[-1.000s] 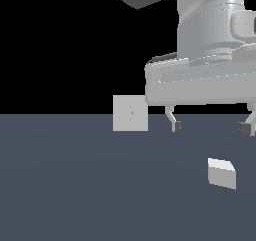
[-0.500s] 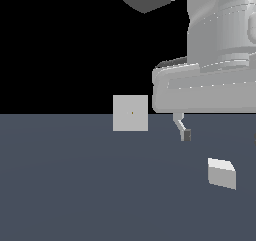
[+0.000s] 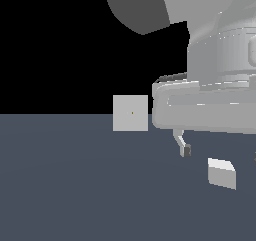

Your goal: Plug the charger into the wall socket.

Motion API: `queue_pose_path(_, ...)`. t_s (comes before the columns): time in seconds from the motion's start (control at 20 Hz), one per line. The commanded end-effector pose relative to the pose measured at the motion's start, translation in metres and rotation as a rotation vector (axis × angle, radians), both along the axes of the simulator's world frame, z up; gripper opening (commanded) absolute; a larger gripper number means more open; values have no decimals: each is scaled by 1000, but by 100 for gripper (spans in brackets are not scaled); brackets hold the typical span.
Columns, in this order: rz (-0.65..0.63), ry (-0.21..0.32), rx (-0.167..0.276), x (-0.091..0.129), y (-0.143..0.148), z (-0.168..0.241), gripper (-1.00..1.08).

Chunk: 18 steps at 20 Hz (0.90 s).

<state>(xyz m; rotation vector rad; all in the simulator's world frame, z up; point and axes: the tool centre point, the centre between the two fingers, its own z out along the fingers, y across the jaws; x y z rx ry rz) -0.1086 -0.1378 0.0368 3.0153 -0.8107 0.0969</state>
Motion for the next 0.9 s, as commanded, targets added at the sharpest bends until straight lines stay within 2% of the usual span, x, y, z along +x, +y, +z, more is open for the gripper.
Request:
queue_pose_path(0.0,-1,0,1,0,0,-12,100)
queue_pose_path(0.35,-1,0,1,0,0,-25,100)
queue_pose_path(0.4,-1,0,1,0,0,-25,-100)
queue_pose_path(0.85,-1,0,1,0,0,-25,-100)
